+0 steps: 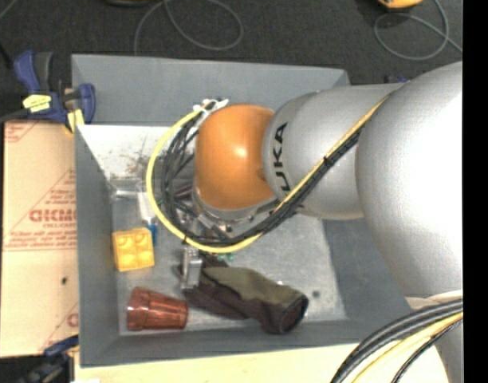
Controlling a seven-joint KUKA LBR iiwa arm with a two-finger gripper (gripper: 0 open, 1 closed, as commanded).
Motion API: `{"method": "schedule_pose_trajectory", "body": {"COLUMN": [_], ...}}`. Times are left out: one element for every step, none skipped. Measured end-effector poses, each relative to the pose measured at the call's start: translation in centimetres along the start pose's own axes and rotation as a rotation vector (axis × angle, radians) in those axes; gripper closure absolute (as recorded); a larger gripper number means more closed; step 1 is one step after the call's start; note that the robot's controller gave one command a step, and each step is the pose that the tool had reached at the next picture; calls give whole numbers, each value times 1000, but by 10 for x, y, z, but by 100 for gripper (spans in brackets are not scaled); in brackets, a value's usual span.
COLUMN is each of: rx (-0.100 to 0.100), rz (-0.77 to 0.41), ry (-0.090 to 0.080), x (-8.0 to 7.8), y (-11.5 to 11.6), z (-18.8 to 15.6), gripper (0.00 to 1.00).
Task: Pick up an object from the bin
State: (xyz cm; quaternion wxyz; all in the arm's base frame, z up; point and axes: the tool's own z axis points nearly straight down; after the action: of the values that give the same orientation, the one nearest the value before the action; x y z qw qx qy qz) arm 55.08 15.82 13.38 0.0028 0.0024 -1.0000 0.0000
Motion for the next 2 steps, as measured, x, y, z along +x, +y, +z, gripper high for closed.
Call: {"method": "schedule_pose_trajectory", "body": {"rx": [-1, -4], "rz": [3, 40], "ry": [-8, -6], "x": [-2, -14], "y": [-1, -36], "z": [-5, 2], "gripper": [0, 0]}}
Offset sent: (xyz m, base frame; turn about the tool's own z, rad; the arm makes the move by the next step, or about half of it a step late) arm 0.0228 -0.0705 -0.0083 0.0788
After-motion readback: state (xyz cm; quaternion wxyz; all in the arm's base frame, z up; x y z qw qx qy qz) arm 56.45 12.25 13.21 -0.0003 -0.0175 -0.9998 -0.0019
